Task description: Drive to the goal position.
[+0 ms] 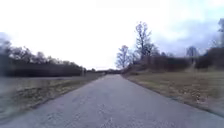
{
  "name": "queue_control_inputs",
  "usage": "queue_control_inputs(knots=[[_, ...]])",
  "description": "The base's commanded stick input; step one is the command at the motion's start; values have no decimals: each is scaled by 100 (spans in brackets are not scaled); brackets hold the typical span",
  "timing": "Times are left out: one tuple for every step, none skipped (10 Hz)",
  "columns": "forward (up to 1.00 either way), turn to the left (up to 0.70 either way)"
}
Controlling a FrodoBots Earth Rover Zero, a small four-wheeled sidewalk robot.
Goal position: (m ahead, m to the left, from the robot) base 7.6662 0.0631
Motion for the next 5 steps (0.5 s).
queue_control_inputs(knots=[[50, 0], [50, 0], [50, 0], [50, 0], [50, 0]])
